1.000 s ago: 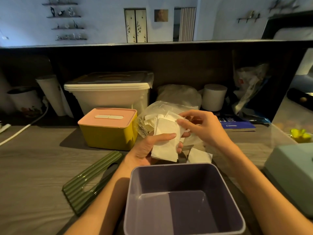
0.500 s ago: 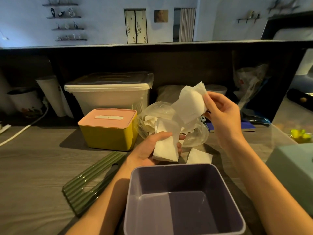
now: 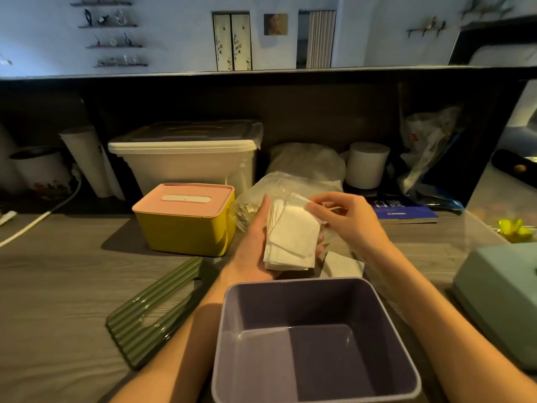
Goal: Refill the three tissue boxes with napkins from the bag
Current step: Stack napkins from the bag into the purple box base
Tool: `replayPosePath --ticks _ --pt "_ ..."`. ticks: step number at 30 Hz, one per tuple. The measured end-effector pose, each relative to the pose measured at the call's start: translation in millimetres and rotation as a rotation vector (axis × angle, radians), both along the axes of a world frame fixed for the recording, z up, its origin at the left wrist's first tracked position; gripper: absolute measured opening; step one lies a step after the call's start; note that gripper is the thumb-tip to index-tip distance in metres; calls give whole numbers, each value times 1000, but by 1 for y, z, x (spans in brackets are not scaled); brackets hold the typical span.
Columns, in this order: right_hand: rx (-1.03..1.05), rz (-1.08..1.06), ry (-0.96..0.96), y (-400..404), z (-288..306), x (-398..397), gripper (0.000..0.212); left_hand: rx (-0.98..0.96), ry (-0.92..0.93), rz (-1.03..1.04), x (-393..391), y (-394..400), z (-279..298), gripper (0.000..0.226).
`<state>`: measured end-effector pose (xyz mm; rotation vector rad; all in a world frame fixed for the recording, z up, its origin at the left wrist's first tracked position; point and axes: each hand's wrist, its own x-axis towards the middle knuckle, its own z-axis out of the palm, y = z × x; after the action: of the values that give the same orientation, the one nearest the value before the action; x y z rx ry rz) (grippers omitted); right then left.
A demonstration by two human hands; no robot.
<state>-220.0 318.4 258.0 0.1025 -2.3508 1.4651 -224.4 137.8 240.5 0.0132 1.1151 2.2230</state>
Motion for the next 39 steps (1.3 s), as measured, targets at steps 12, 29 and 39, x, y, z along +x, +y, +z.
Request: replayPosePath --ticks 12,29,39 --pt "-317 223 7 8 24 10 16 9 19 -21 1 1 3 79" --pt "757 287 -547 41 0 -6 59 -79 -27 59 -14 -13 -8 31" --pt "671 395 -343 36 14 3 22 -138 -101 25 -15 -10 -11 61"
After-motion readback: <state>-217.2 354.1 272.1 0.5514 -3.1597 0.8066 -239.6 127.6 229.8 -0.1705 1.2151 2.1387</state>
